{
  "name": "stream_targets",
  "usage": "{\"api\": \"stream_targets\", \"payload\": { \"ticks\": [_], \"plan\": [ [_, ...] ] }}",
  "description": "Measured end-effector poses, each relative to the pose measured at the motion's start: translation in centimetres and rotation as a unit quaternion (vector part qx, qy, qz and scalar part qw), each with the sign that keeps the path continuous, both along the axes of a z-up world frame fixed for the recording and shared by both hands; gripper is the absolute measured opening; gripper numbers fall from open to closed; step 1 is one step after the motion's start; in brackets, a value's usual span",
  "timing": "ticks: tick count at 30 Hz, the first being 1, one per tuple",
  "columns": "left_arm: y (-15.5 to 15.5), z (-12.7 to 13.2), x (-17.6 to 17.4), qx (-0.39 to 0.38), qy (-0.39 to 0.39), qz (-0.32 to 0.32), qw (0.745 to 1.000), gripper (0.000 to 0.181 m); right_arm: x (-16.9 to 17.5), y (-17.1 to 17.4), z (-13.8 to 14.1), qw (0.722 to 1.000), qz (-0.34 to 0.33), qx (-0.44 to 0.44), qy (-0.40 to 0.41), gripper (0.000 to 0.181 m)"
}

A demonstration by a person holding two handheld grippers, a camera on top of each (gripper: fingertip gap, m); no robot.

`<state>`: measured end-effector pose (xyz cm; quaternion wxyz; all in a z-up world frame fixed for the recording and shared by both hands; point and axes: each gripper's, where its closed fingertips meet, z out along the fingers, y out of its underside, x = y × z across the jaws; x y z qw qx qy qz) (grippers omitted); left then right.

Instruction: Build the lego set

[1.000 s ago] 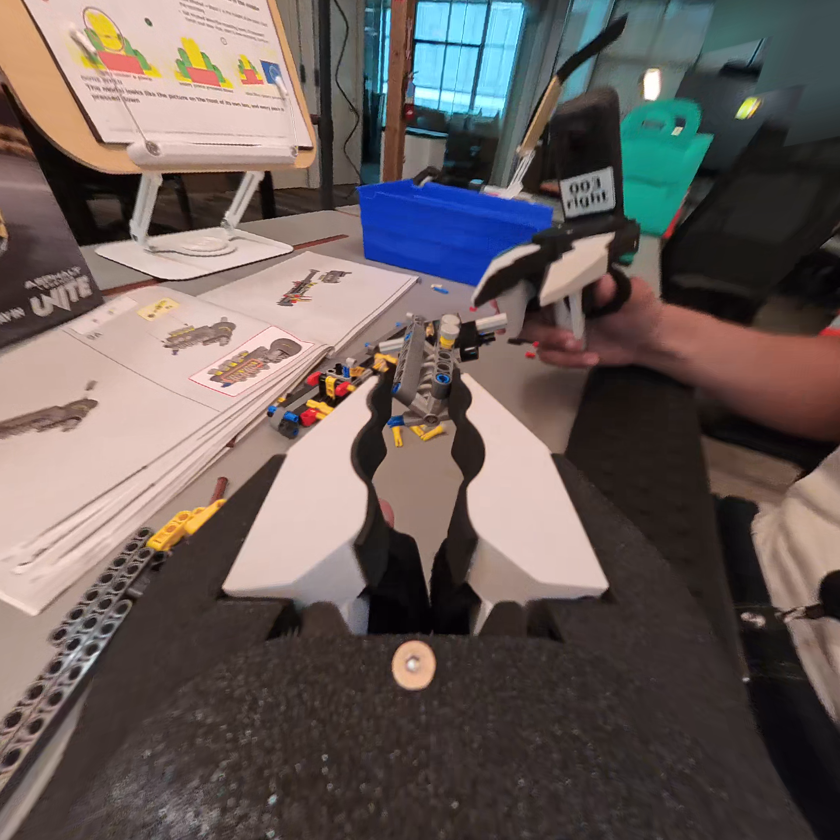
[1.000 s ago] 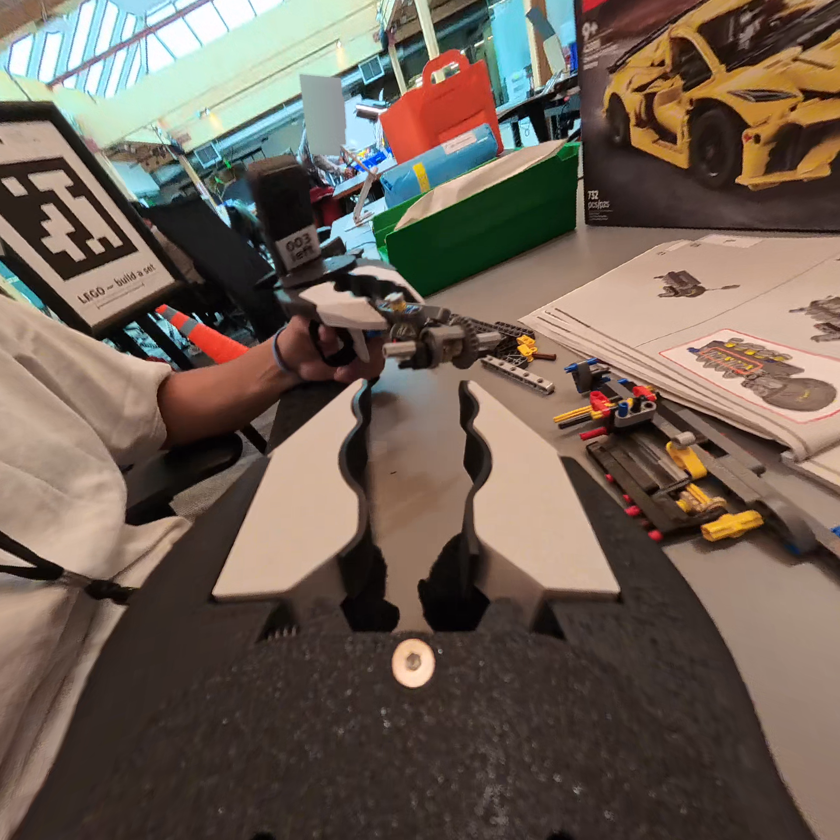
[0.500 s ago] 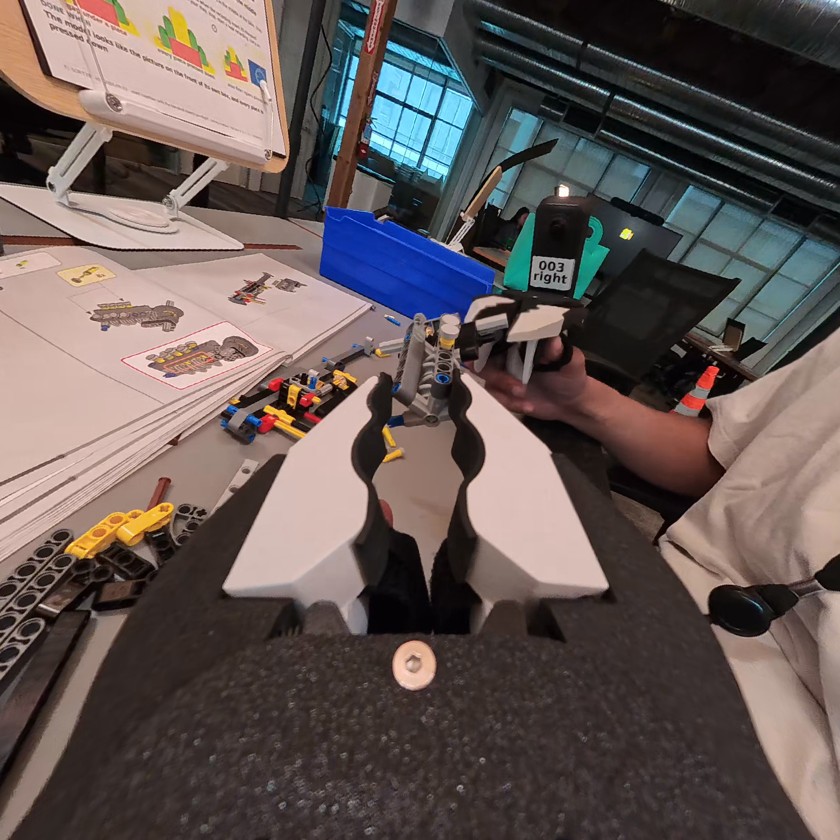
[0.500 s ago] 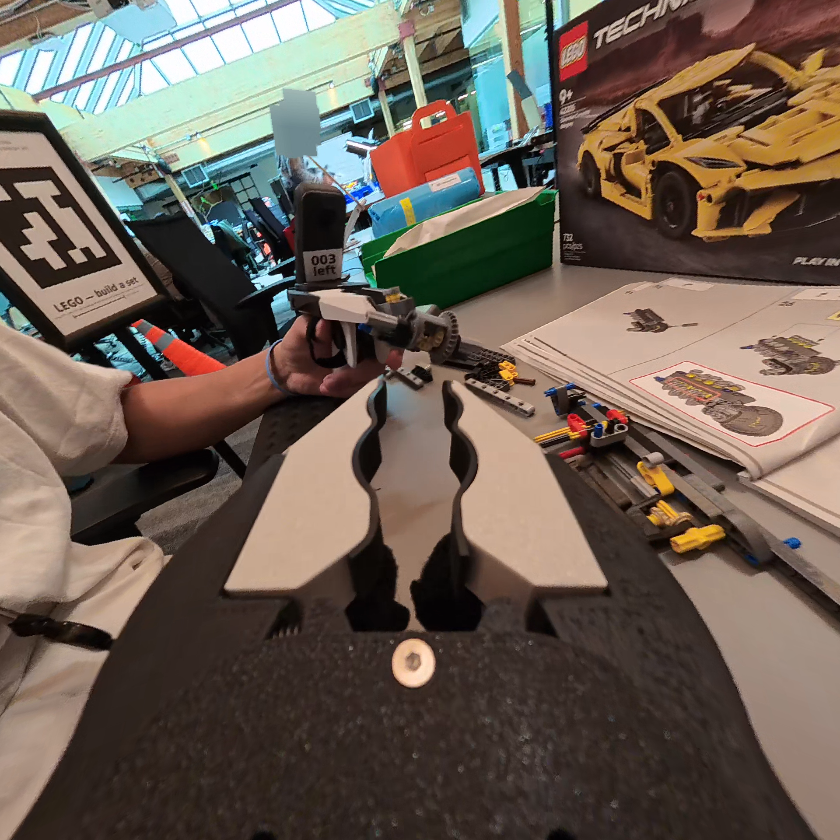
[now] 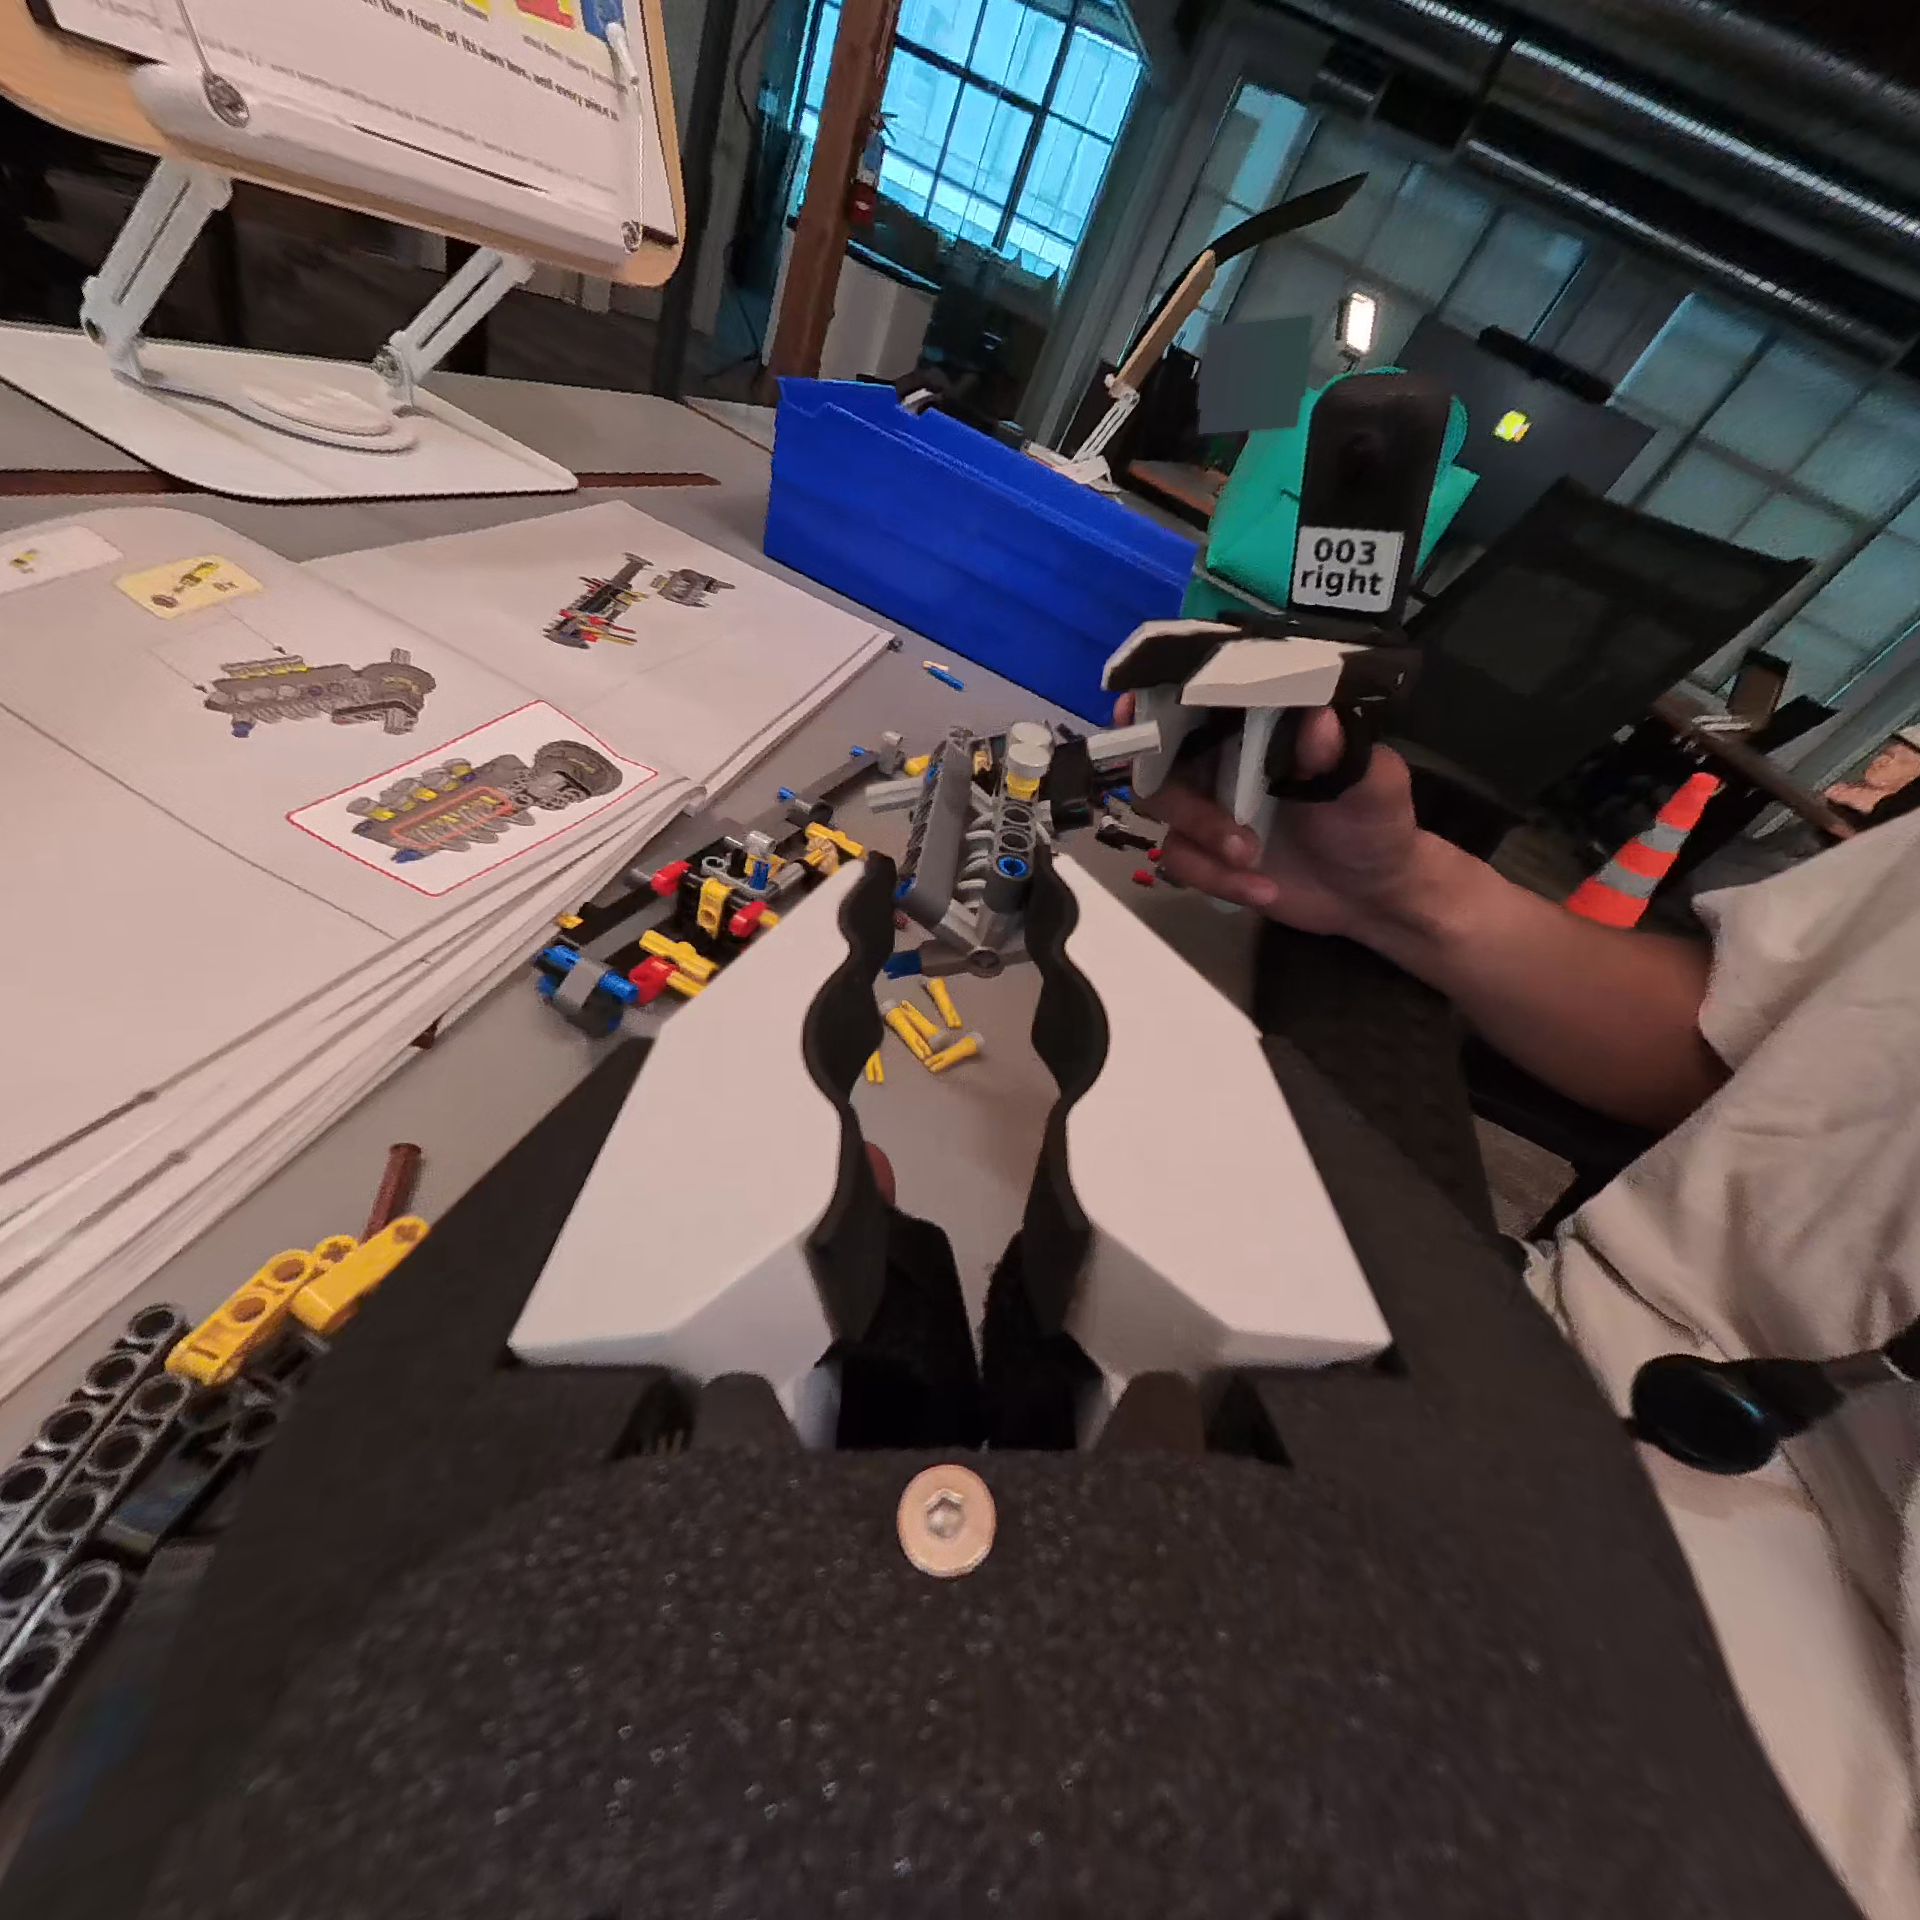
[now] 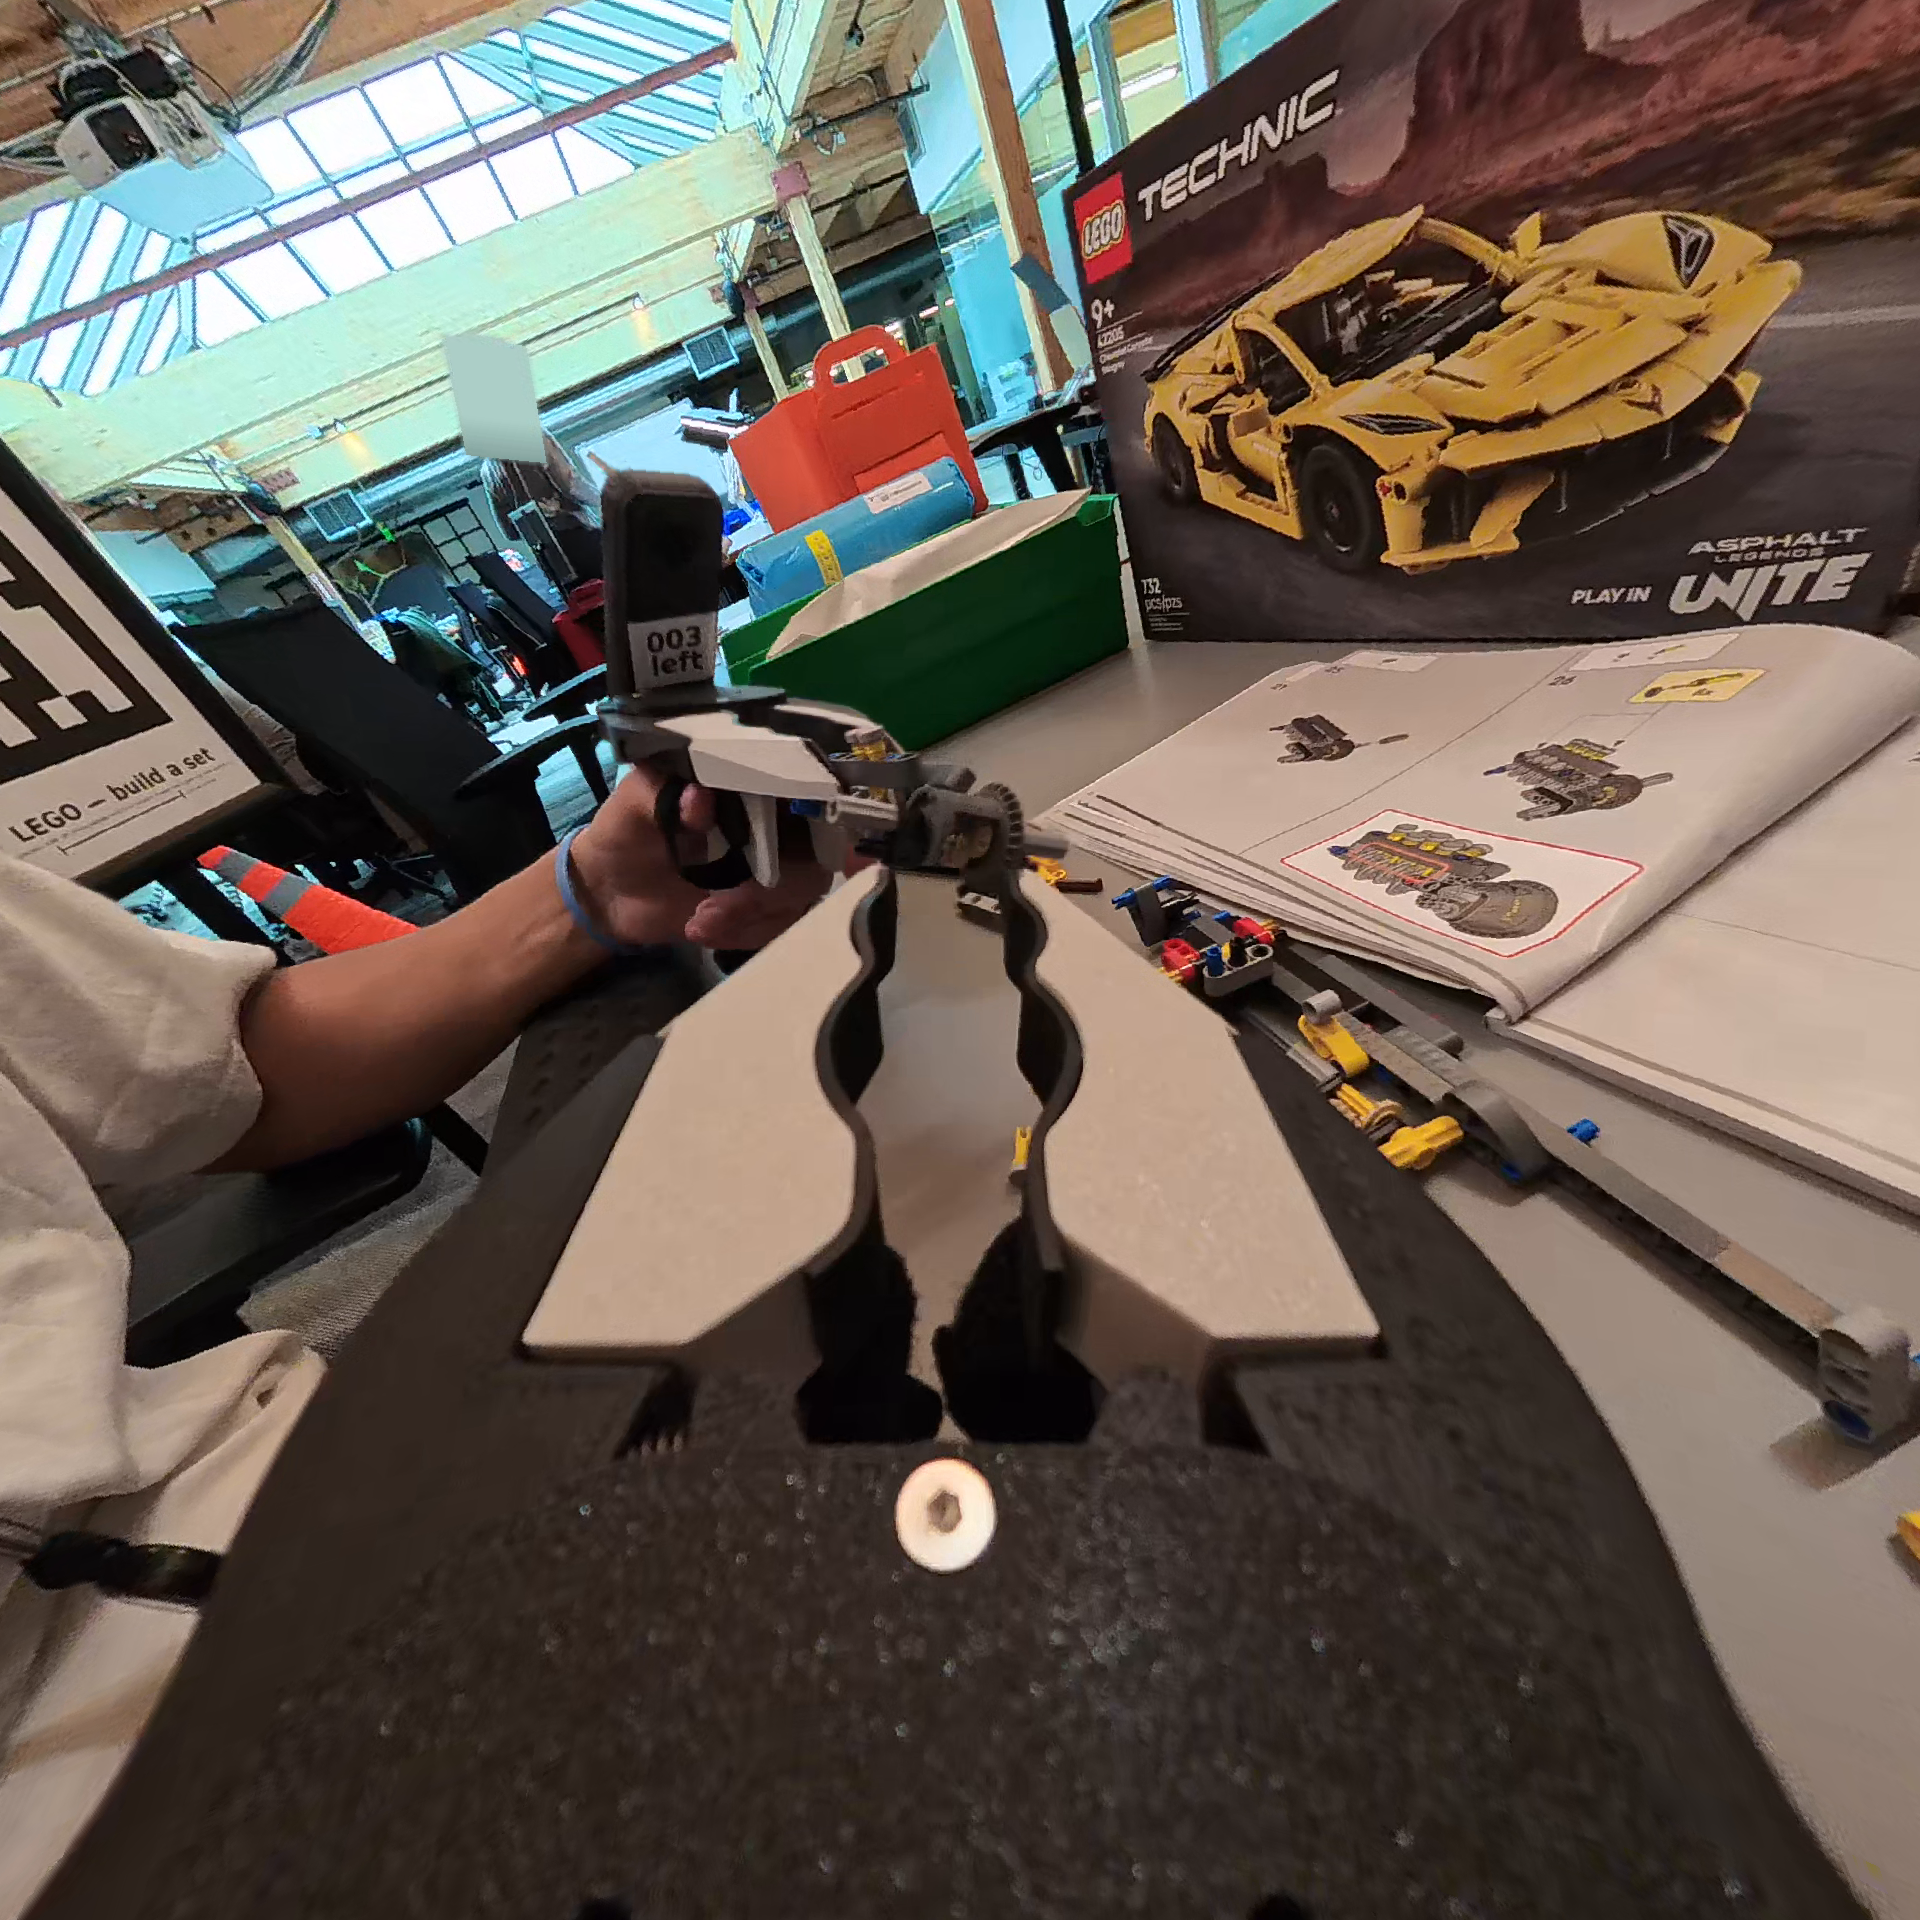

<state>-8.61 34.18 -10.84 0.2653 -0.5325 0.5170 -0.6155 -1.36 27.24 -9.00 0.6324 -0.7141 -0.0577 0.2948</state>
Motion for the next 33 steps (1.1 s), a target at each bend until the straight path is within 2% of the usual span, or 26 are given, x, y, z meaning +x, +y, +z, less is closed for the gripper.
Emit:
{"api": "stream_targets", "payload": {
  "ticks": [6, 21, 28, 29, 33],
  "plan": [
    [0.4, 0.6, -0.7, -0.085, -0.015, -0.017, 0.996, 0.024, 0.1, 0.2, 0.0, 0.999, 0.014, -0.01, 0.033, 0.02],
    [-0.8, 0.0, -0.4, -0.102, 0.003, -0.048, 0.994, 0.024, -1.1, 0.5, -1.2, 0.999, 0.035, -0.032, 0.005, 0.02],
    [-0.5, 0.4, -0.5, -0.13, -0.002, -0.047, 0.99, 0.024, -2.7, 0.9, -2.5, 0.997, 0.049, -0.052, -0.043, 0.021],
    [-0.5, 0.5, -0.4, -0.137, -0.002, -0.047, 0.989, 0.024, -3.1, 1.3, -2.5, 0.997, 0.049, -0.051, -0.042, 0.022],
    [-0.9, 0.9, -0.1, -0.157, -0.007, -0.061, 0.986, 0.024, -5.3, 3.2, -3.0, 0.995, 0.064, -0.062, -0.047, 0.049]
  ]
}}
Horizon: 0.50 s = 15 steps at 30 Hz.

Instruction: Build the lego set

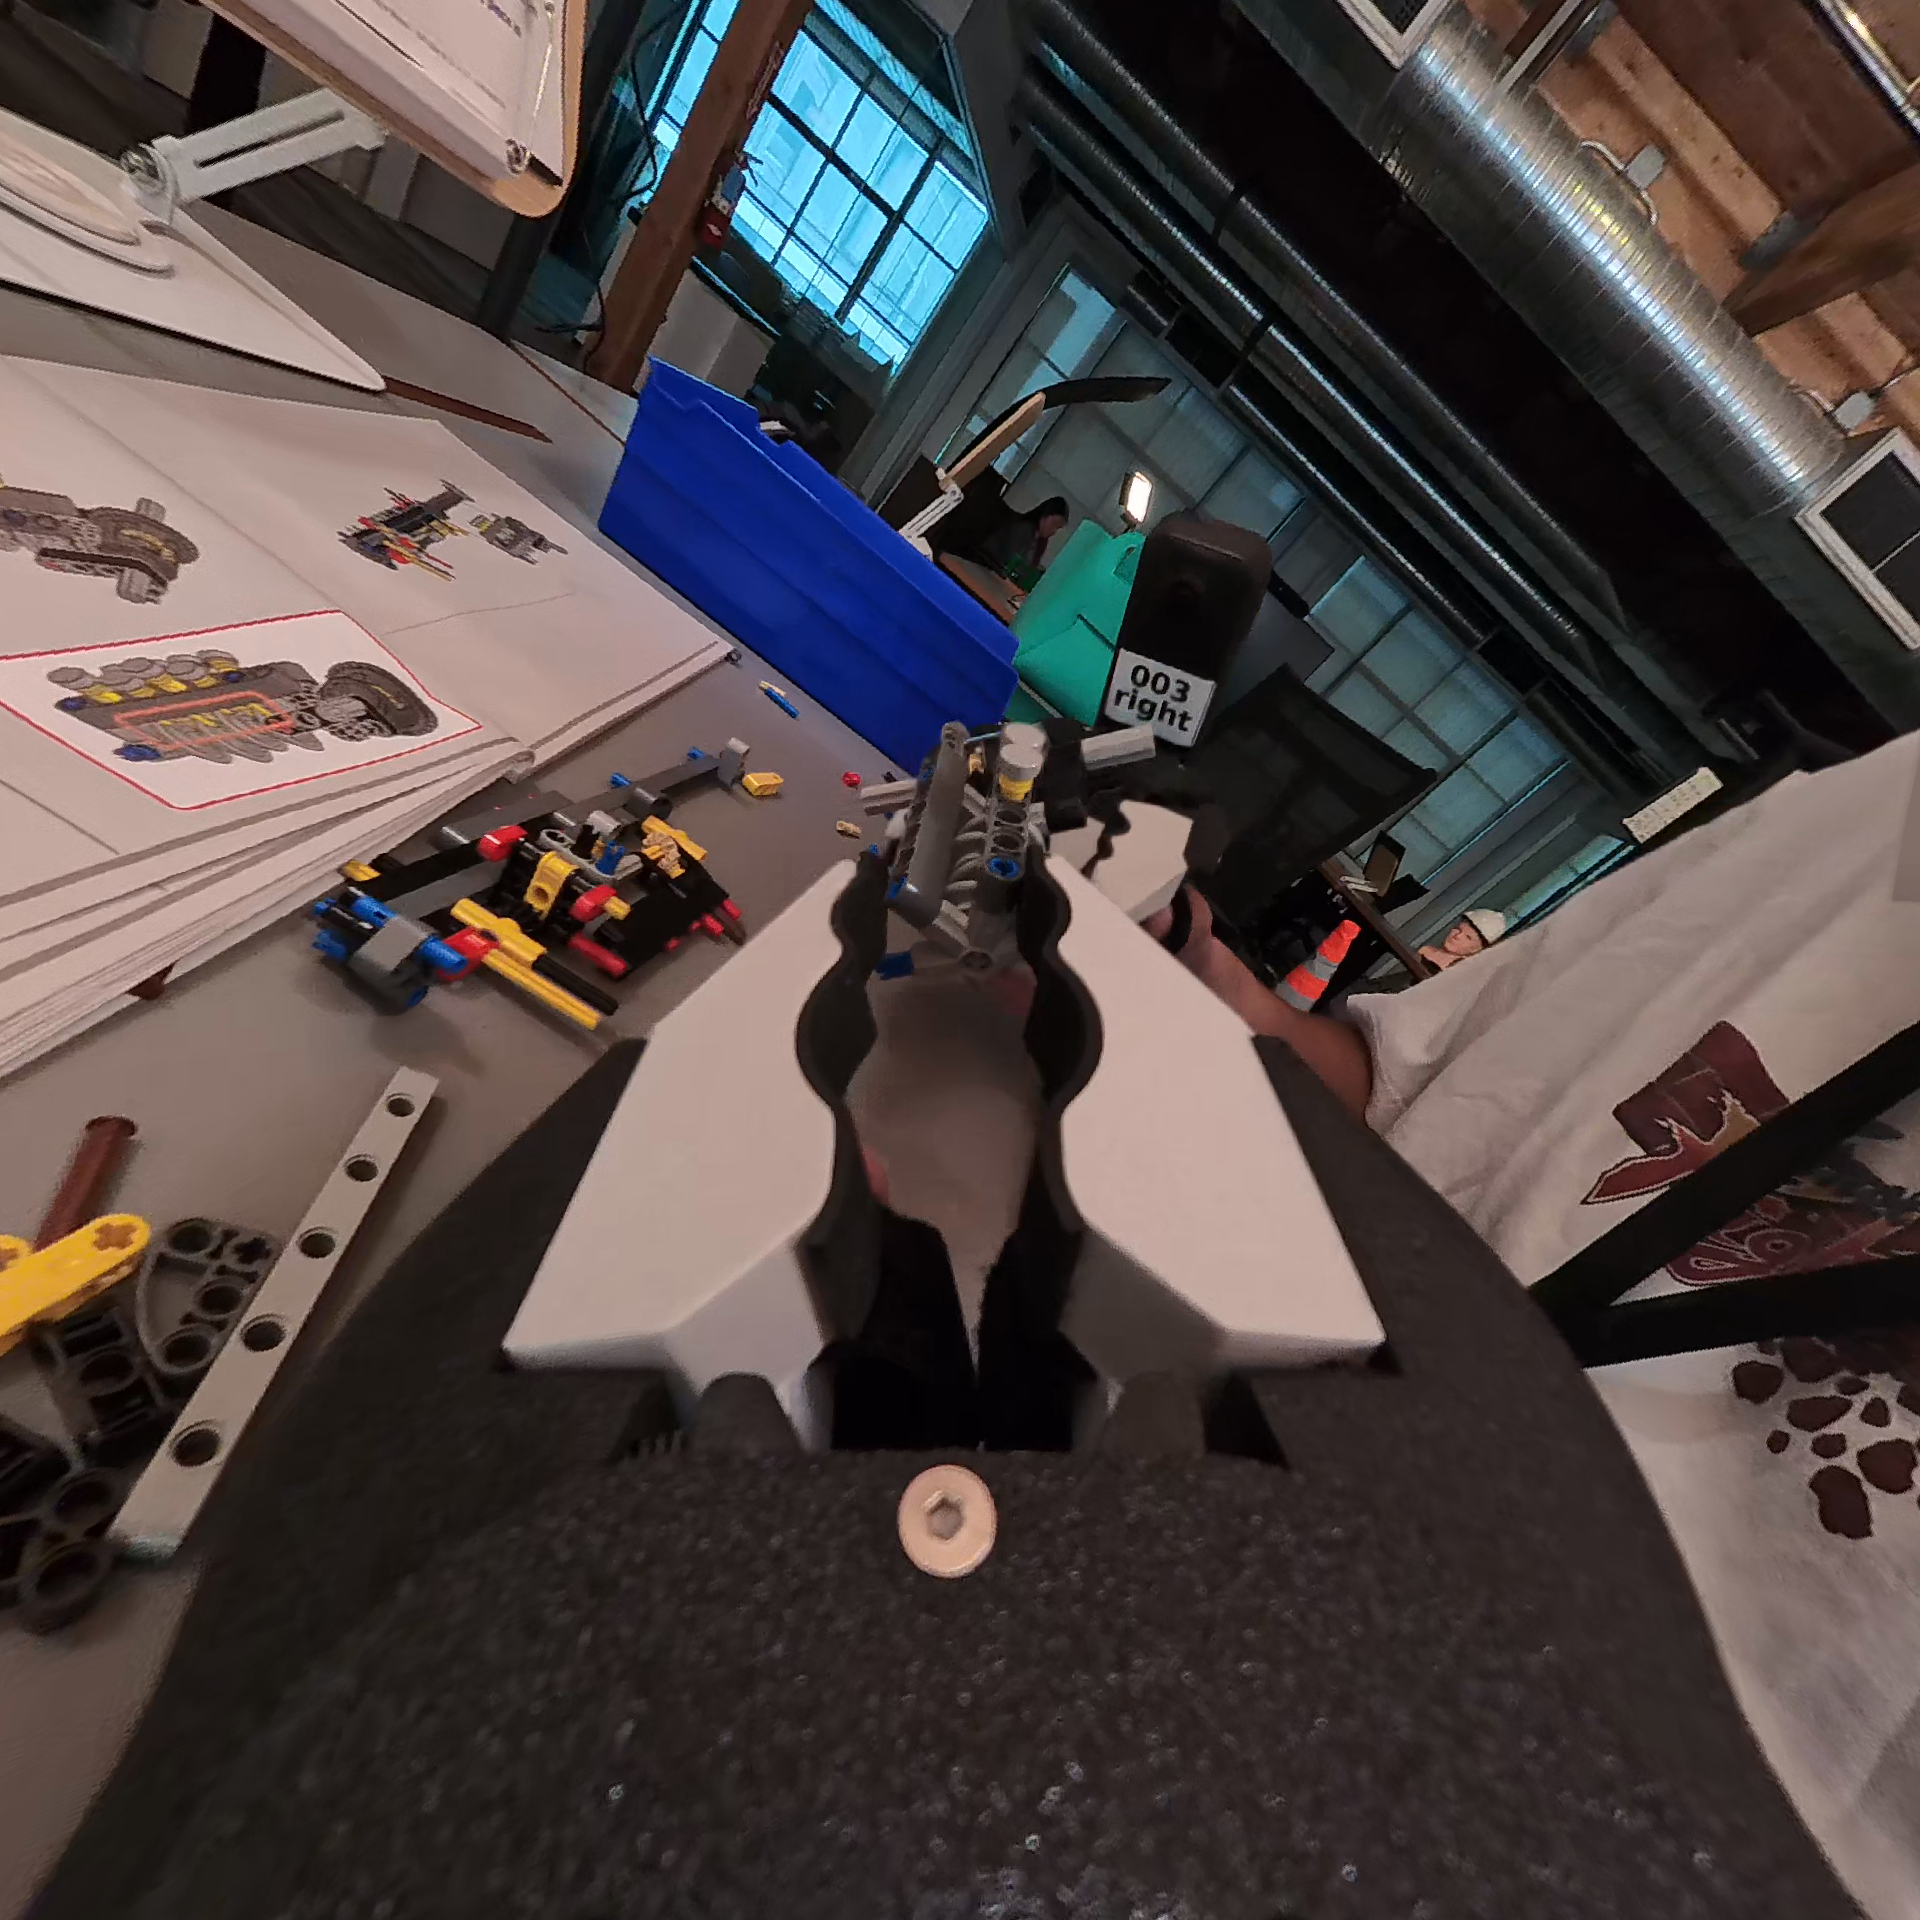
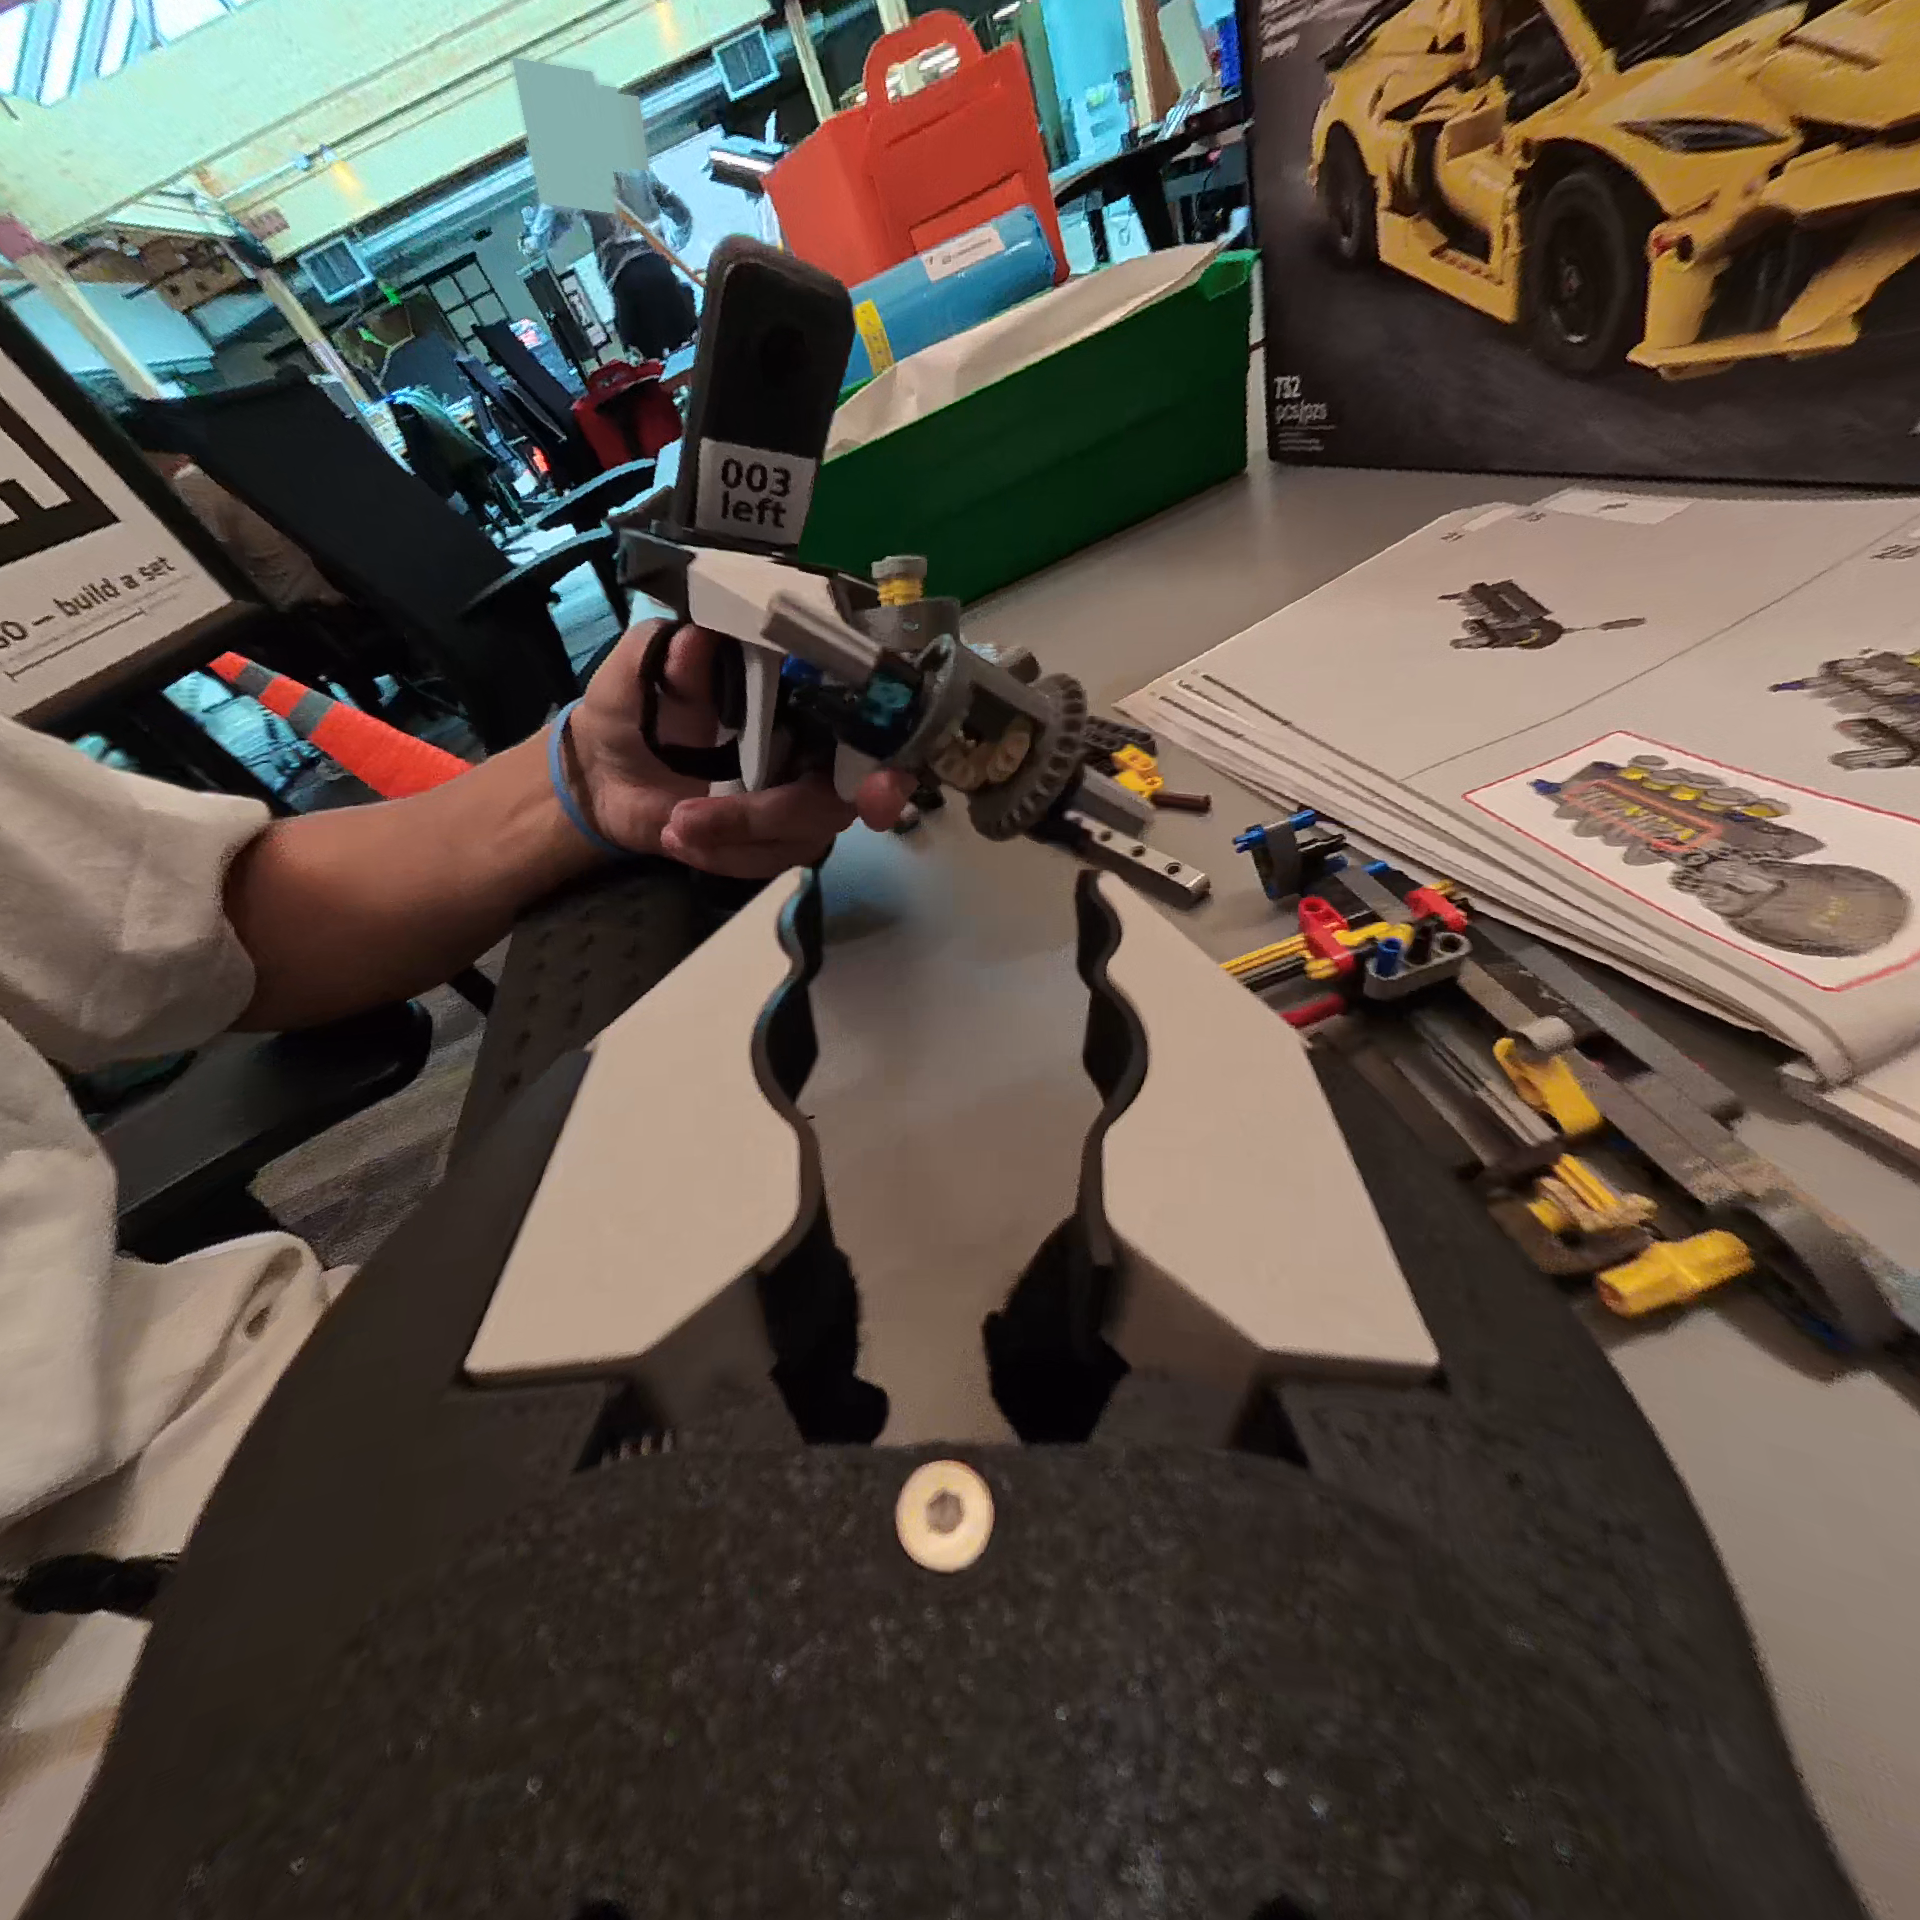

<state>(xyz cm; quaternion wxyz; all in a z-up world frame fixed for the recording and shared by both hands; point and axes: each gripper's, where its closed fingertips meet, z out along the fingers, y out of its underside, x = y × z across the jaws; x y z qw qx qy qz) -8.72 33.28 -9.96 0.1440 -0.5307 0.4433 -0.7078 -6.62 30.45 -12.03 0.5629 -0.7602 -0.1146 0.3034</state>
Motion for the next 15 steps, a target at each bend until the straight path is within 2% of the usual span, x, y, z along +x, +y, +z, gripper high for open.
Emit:
{"api": "stream_targets", "payload": {
  "ticks": [4, 7, 10, 15],
  "plan": [
    [-0.7, -0.2, 0.2, 0.01, 0.003, -0.007, 1.0, 0.023, -1.7, -0.4, 0.8, 0.99, 0.054, -0.047, 0.119, 0.049],
    [-1.0, -0.3, 0.2, 0.007, 0.007, -0.011, 1.0, 0.023, -1.4, -0.1, 0.4, 0.976, 0.045, -0.089, 0.195, 0.046],
    [-1.2, -0.1, 0.2, -0.016, 0.006, -0.017, 1.0, 0.023, -1.1, 0.2, 1.1, 0.961, 0.042, -0.09, 0.259, 0.042],
    [-0.8, 0.9, -0.1, -0.122, -0.003, -0.044, 0.992, 0.023, -1.5, 0.5, 1.0, 0.963, 0.039, -0.086, 0.251, 0.041]
  ]
}}
